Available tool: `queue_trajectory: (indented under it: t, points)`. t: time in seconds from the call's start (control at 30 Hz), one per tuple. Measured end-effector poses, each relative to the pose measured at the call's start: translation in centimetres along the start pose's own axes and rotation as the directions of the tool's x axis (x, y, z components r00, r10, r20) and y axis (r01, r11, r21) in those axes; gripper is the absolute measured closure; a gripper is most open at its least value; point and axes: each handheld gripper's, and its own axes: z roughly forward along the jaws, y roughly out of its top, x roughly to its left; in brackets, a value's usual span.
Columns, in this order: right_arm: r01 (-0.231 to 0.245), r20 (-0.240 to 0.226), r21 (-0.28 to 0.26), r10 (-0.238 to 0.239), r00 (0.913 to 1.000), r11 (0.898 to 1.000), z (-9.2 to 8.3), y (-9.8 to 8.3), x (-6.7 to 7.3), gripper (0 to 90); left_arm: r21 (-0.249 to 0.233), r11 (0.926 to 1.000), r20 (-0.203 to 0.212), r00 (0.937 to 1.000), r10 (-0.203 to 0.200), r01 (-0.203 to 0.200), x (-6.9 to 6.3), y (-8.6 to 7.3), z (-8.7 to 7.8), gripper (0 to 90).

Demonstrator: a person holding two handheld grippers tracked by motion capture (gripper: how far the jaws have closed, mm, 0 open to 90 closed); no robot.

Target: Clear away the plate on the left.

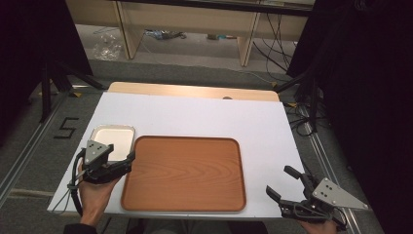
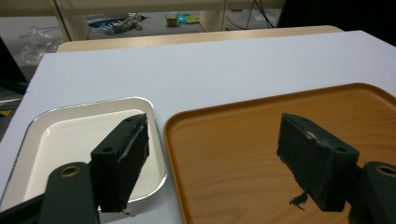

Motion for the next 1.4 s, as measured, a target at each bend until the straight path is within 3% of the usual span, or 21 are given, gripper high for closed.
queue_trajectory:
  t: [0.3, 0.4, 0.43, 0.53, 0.63, 0.73, 0.77, 0.8, 0.9, 0.93, 1.03, 1.17, 1.37, 1.4]
  points:
    - [0.011, -0.019, 0.006, -0.011, 0.9998, 1.0, 0.1, 0.0, 0.0, 16.8, 0.048, 0.9988, -0.081, 0.9967, -0.005, 0.009, 1.9, 0.2, 3.1, 24.6]
    - [-0.001, -0.021, 0.015, 0.001, 0.9998, 1.0, 0.1, 0.0, 0.0, 16.8, 0.074, 0.9972, -0.099, 0.995, 0.013, -0.006, 2.6, 0.3, 3.9, 25.0]
    - [0.006, -0.021, 0.005, -0.006, 0.9998, 1.0, 0.1, 0.0, 0.0, 16.9, 0.085, 0.9961, -0.129, 0.991, 0.037, -0.026, 3.1, 0.4, 4.4, 25.0]
    - [0.019, -0.007, -0.007, -0.019, 0.9998, 1.0, 0.2, 0.0, -0.1, 16.9, 0.103, 0.9941, -0.152, 0.9872, 0.049, -0.034, 3.9, 0.4, 4.8, 25.7]
    - [0.0, -0.021, 0.014, 0.001, 0.9998, 1.0, 0.1, 0.0, 0.0, 16.9, 0.112, 0.9936, -0.175, 0.9845, 0.004, 0.016, 5.5, 0.4, 5.3, 26.3]
    - [0.013, -0.027, 0.005, -0.013, 0.9996, 1.0, 0.2, 0.0, -0.1, 16.9, 0.115, 0.9922, -0.184, 0.9826, -0.025, 0.047, 6.8, 0.4, 5.6, 26.2]
    - [0.004, -0.019, 0.01, -0.004, 0.9998, 1.0, 0.1, 0.1, 0.0, 16.9, 0.117, 0.9921, -0.194, 0.9806, -0.022, 0.046, 7.2, 0.4, 5.7, 26.5]
    - [0.019, -0.006, -0.012, -0.019, 0.9998, 1.0, 0.2, 0.0, -0.1, 16.9, 0.118, 0.9923, -0.223, 0.9747, -0.011, 0.038, 7.7, 0.1, 5.8, 26.9]
    - [0.003, -0.023, 0.013, -0.003, 0.9997, 1.0, 0.1, 0.1, 0.0, 16.9, 0.132, 0.99, -0.232, 0.9727, -0.016, 0.048, 8.4, -0.1, 6.3, 27.1]
    - [0.019, -0.013, 0.003, -0.019, 0.9997, 1.0, 0.1, 0.1, 0.0, 17.0, 0.137, 0.989, -0.237, 0.9712, -0.023, 0.056, 8.8, -0.3, 6.5, 26.9]
    - [0.004, -0.015, 0.001, -0.004, 0.9999, 1.0, 0.2, 0.0, 0.1, 17.0, 0.149, 0.9867, -0.248, 0.9684, -0.024, 0.063, 9.6, -0.4, 7.0, 27.5]
    - [0.002, -0.015, 0.002, -0.002, 0.9999, 1.0, 0.2, 0.0, 0.1, 17.0, 0.172, 0.9782, -0.255, 0.9645, -0.07, 0.116, 11.4, -0.7, 7.6, 27.9]
    - [0.017, -0.01, -0.007, -0.017, 0.9998, 1.0, 0.3, 0.0, 0.0, 17.1, 0.196, 0.9684, -0.274, 0.957, -0.097, 0.154, 12.8, -1.1, 7.9, 29.5]
    - [0.006, -0.016, -0.001, -0.006, 0.9999, 1.0, 0.2, 0.0, 0.1, 17.1, 0.192, 0.9652, -0.26, 0.9574, -0.125, 0.178, 13.3, -1.3, 8.0, 30.0]
